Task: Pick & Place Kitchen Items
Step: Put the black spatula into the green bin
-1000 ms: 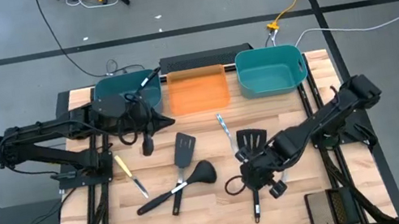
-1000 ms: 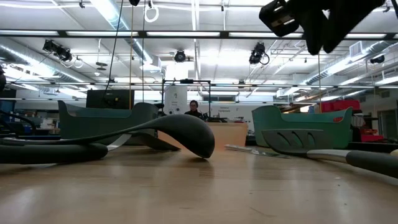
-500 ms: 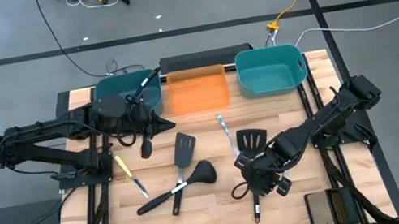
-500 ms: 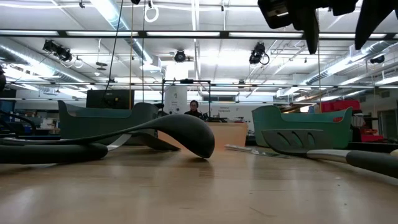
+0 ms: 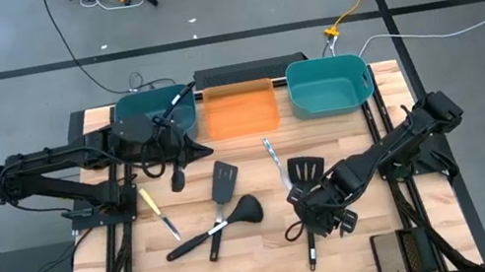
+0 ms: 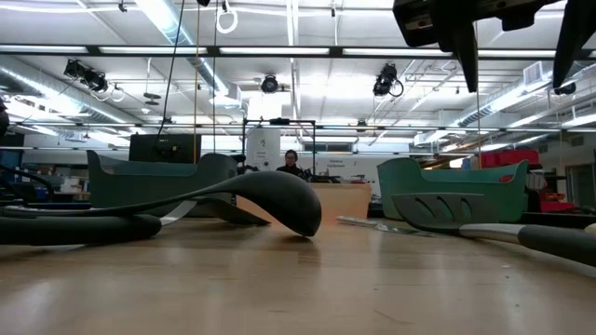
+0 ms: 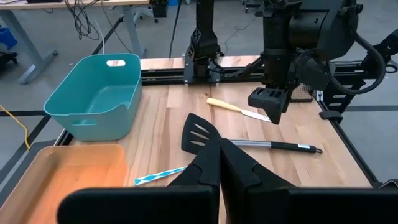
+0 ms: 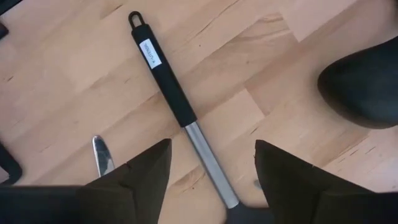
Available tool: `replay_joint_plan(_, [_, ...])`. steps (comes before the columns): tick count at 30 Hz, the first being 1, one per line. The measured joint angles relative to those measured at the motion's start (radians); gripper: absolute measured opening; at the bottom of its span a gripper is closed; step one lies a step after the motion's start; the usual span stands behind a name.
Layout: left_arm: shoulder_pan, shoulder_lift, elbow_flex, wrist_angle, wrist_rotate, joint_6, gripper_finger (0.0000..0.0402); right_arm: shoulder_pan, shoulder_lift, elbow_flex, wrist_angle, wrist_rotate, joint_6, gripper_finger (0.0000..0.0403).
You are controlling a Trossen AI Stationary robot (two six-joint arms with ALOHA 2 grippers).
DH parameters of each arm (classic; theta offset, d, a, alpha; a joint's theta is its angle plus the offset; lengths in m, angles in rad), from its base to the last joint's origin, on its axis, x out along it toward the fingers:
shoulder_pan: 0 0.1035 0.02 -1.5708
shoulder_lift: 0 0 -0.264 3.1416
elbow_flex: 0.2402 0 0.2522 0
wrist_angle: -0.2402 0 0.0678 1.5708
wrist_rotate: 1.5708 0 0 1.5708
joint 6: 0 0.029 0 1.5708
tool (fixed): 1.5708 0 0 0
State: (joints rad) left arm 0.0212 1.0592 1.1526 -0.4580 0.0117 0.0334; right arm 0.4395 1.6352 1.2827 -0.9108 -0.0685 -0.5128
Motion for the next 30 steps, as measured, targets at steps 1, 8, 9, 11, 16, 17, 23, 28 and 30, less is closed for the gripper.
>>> replay_joint_plan(1, [0.000,0.000,0.000,0.000,0.000,0.000,0.0003,0.000,0.000,0.000,0.000,0.000,0.000,0.0232])
replay_joint_plan(8, [0.000,0.000,0.000,0.000,0.000,-0.019,0.0004,0.000,0.000,-0.021,0.011,-0.003,-0.045,0.0226])
replay_joint_plan(9, [0.000,0.000,0.000,0.000,0.000,-0.019,0.0004,0.000,0.000,-0.033,0.013,-0.003,-0.049,0.0226])
replay_joint_plan(11, [0.000,0.000,0.000,0.000,0.000,-0.019,0.0004,0.000,0.000,-0.062,0.028,-0.003,-0.058,0.0226])
replay_joint_plan(16, [0.000,0.000,0.000,0.000,0.000,-0.019,0.0004,0.000,0.000,-0.115,0.070,-0.003,-0.091,0.0226])
replay_joint_plan(17, [0.000,0.000,0.000,0.000,0.000,-0.019,0.0004,0.000,0.000,-0.120,0.073,-0.003,-0.091,0.0226])
replay_joint_plan(23, [0.000,0.000,0.000,0.000,0.000,-0.019,0.0004,0.000,0.000,-0.114,0.071,-0.003,-0.075,0.0226])
replay_joint_plan(28, [0.000,0.000,0.000,0.000,-0.004,-0.019,0.0004,0.000,0.000,-0.061,0.034,-0.003,-0.067,0.0226])
replay_joint_plan(30, [0.000,0.000,0.000,0.000,-0.016,-0.019,0.0004,0.000,0.000,-0.035,0.017,-0.003,-0.048,0.0226])
